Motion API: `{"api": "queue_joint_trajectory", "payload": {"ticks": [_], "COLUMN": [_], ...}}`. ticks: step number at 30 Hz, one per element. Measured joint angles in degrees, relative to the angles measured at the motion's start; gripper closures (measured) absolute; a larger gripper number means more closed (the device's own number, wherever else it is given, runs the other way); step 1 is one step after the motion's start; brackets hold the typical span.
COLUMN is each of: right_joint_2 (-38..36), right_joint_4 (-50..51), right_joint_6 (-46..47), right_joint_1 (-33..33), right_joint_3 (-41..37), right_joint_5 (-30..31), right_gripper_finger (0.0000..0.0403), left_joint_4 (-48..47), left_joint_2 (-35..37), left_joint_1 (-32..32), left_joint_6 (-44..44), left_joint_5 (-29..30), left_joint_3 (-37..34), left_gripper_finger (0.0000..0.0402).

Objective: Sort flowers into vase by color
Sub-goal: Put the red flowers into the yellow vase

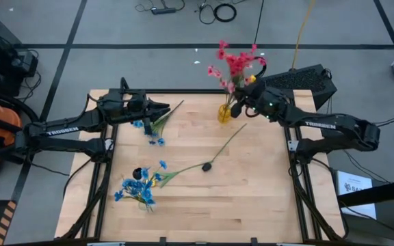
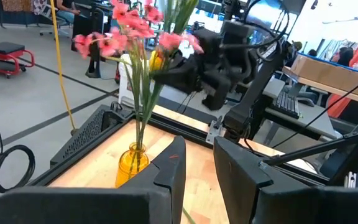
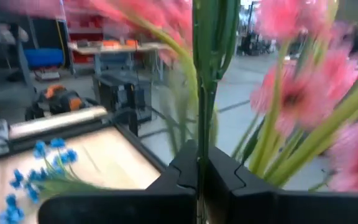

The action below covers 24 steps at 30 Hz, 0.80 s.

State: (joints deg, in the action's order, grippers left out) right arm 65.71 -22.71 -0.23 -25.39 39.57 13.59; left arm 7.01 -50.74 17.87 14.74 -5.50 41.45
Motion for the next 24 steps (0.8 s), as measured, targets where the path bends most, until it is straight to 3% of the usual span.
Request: {"api": "queue_joint_trajectory", "payload": {"ticks": [13, 24], "right_joint_2": [-8.86, -5.38], "right_joint_4": [5.45, 7.07], "right_joint_6": [4.90, 3.07], "right_joint_1": [1.08, 6.27], "right_joint_3": [0.02, 0.02], "right_joint_5": [-0.05, 2.64], "right_gripper_finger": [0.0402, 0.0403], "left_joint_4": [0.07, 0.07], "left_joint_2": [0.00, 0.00], "left_joint_1": [0.00, 0.00], "left_joint_6": [0.07, 0.20], "left_joint_5": [0.00, -0.02], "left_joint_3": [0.00, 0.00], "left_gripper_finger": [0.0314, 0.0314]}}
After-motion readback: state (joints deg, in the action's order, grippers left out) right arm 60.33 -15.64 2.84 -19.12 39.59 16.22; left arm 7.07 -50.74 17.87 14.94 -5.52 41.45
